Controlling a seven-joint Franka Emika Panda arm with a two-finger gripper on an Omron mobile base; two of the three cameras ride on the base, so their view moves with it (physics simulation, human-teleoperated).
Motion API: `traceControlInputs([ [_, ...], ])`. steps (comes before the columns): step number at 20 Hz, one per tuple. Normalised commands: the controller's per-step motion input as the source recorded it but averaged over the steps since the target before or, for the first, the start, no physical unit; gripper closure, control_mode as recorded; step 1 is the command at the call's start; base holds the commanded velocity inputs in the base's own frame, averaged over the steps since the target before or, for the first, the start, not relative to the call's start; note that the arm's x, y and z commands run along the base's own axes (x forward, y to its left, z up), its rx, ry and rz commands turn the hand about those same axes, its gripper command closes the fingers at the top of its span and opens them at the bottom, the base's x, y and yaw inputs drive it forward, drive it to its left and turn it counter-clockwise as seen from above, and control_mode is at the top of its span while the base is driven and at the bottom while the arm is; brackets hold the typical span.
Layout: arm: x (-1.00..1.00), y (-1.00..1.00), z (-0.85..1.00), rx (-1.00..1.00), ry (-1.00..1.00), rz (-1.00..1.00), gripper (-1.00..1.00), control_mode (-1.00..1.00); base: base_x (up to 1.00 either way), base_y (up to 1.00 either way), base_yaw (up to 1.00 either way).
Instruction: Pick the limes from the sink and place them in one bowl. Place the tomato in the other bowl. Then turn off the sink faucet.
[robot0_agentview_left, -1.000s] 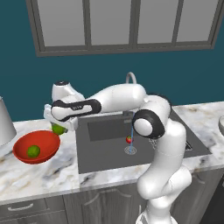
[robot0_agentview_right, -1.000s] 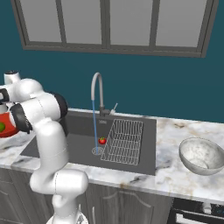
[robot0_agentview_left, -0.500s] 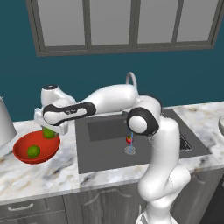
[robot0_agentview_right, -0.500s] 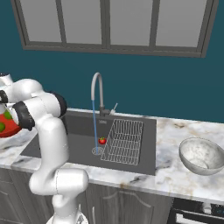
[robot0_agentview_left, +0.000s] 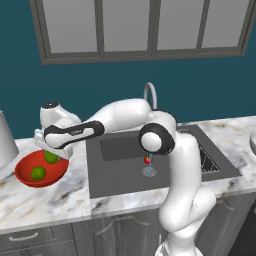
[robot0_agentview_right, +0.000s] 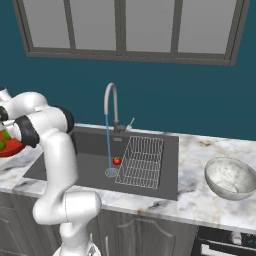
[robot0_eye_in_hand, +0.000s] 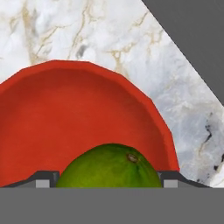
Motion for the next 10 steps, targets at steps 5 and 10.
traceControlInputs([
  [5,-0.05,0.02,-0.16,0.00,0.00,0.00,1.00,-1.00,0.00,0.00,0.00],
  [10,-0.04,0.00,-0.22,0.00,0.00,0.00,1.00,-1.00,0.00,0.00,0.00],
])
